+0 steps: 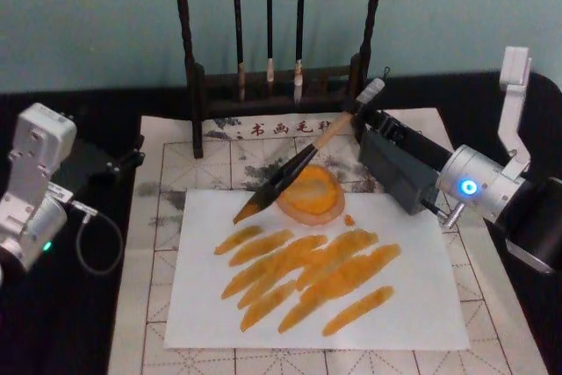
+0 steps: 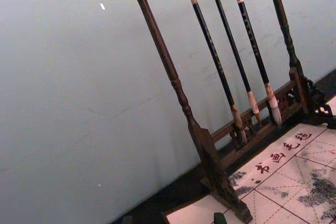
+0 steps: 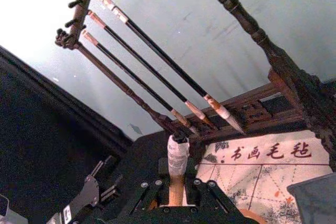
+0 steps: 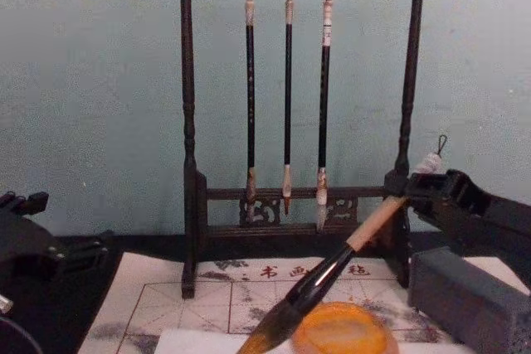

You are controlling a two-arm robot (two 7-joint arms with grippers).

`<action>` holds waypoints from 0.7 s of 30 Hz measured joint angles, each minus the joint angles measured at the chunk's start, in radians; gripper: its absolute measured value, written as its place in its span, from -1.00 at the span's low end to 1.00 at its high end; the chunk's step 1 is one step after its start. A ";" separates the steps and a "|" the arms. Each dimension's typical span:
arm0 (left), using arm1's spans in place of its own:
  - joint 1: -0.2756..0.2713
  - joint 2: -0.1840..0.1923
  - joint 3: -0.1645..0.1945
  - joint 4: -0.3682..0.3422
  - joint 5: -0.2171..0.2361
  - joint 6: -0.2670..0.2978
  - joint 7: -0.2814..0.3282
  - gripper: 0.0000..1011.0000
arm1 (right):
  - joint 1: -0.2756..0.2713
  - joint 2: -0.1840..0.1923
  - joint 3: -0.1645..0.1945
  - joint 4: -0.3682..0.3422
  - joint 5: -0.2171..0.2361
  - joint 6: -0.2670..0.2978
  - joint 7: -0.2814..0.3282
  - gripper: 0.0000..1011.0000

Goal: Pick up the brush from the inkstone, write on the paper, then place the brush back to its original position.

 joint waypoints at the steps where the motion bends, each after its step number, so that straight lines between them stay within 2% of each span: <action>1: 0.000 0.000 0.000 0.000 0.000 0.000 0.000 0.98 | -0.002 0.001 0.001 -0.002 0.002 -0.001 -0.002 -0.63; 21: 0.000 0.000 0.000 0.000 0.000 0.000 0.000 0.98 | -0.080 0.035 0.059 -0.093 0.068 -0.046 -0.101 -0.63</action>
